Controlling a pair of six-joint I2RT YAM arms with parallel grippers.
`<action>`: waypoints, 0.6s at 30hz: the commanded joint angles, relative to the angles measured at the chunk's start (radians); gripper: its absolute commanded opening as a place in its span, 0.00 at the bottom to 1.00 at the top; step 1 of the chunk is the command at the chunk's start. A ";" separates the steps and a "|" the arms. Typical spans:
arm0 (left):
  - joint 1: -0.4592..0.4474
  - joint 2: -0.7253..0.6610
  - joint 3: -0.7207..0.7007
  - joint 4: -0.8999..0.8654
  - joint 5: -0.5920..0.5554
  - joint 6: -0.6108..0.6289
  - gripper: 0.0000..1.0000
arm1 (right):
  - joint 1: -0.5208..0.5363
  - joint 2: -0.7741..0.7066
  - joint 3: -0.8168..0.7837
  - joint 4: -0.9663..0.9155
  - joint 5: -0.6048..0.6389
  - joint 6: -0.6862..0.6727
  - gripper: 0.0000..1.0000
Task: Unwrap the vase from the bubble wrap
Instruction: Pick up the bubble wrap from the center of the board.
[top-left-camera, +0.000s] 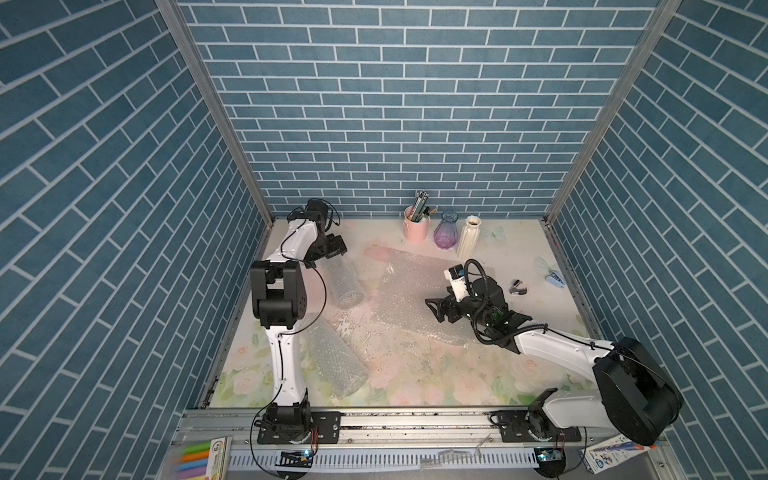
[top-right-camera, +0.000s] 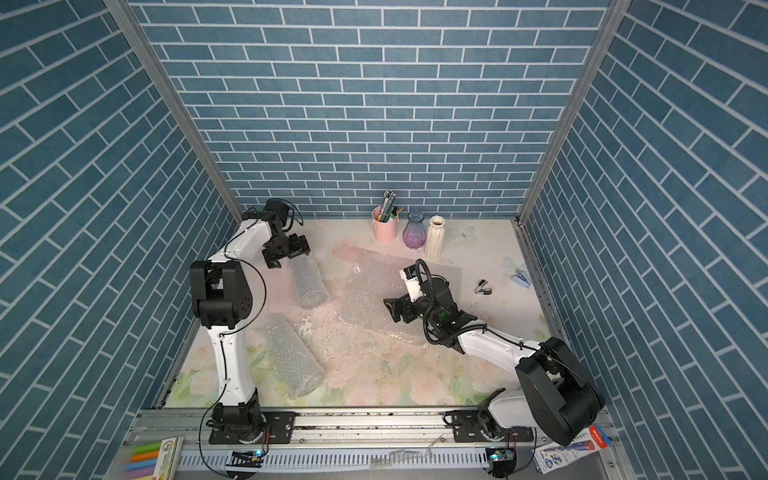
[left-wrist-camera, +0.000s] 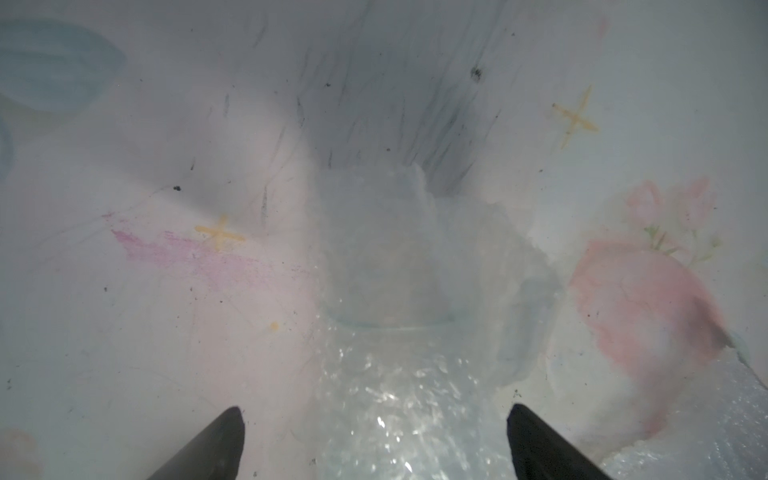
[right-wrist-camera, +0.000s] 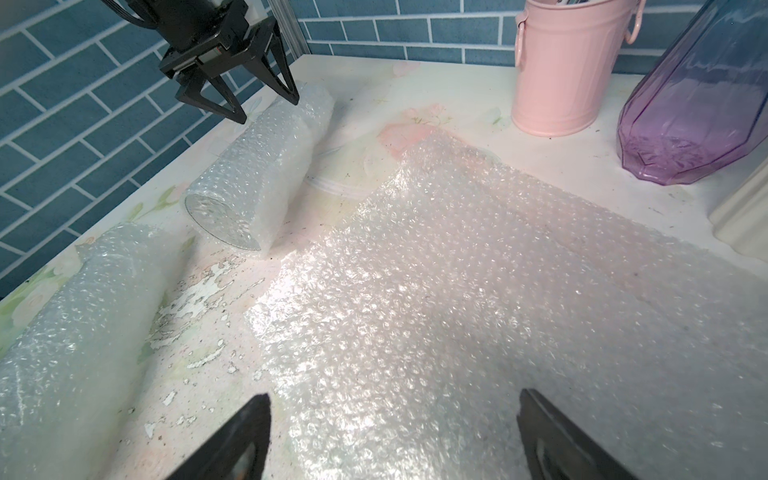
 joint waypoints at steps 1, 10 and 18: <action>-0.002 0.042 0.027 -0.032 0.026 0.015 1.00 | 0.003 0.020 0.034 0.010 -0.024 -0.006 0.93; -0.002 0.096 0.030 0.011 0.067 -0.012 1.00 | 0.005 0.058 0.044 0.015 -0.031 0.002 0.92; -0.002 0.117 0.011 0.044 0.091 -0.015 0.96 | 0.004 0.084 0.058 0.005 -0.024 0.009 0.91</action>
